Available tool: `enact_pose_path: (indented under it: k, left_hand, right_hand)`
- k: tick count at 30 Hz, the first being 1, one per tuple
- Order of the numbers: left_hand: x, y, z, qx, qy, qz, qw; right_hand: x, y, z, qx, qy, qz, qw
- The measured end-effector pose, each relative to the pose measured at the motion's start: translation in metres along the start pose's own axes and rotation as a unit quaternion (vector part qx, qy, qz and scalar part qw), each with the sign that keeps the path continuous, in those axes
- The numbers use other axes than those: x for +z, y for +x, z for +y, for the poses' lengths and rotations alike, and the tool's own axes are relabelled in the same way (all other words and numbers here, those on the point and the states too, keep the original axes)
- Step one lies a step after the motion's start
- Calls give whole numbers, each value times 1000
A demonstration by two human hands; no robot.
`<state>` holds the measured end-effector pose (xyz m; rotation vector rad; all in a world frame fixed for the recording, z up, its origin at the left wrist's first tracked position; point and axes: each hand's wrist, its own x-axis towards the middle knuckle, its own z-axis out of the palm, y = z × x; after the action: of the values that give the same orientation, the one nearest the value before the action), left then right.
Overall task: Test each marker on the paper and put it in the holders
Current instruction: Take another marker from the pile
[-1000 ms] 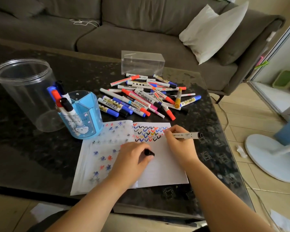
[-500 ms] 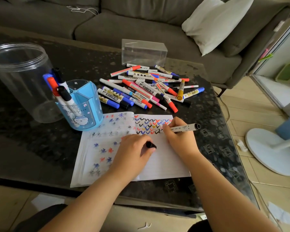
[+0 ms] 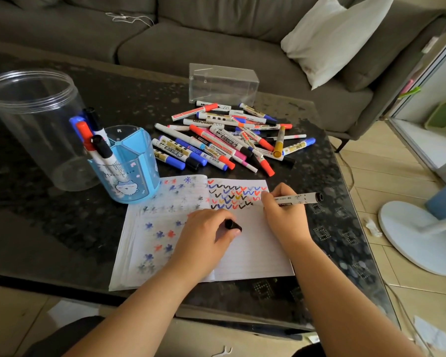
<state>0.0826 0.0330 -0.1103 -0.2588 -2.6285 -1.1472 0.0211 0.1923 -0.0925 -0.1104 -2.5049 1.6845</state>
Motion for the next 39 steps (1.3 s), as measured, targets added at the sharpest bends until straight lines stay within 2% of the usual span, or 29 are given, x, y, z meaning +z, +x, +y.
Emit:
enact_pose_path:
  k: [4, 7, 11, 15, 17, 23, 30, 34, 39]
  left_hand:
    - [-6, 0, 4, -30, -49, -20, 998]
    - [-16, 2, 10, -129, -152, -27, 980]
    - [-37, 5, 26, -261, -345, -1, 902]
    - [-55, -10, 48, -274, -471, 3, 839]
    - [-61, -22, 56, -271, -493, 3, 827]
    - [-79, -57, 80, -233, -509, 4, 829]
    - [-94, -80, 103, -190, -413, -60, 889]
    - [-96, -93, 109, -136, -287, -129, 940]
    - [-100, -102, 119, -72, -166, -123, 976]
  right_hand:
    - [0, -2, -5, 41, 21, -8, 999]
    - [-4, -2, -12, 78, 39, -21, 996]
    - [-18, -19, -34, 79, 127, -62, 987]
    - [-32, -54, -64, 20, 226, -109, 968]
    - [-40, -71, -77, -2, 241, -111, 964]
    - [-55, -113, -102, -35, 232, -135, 963]
    - [-69, -138, -107, -37, 210, -144, 966]
    - [-73, -151, -106, -66, 149, -152, 975]
    - [-74, -165, -107, -71, 149, -122, 979]
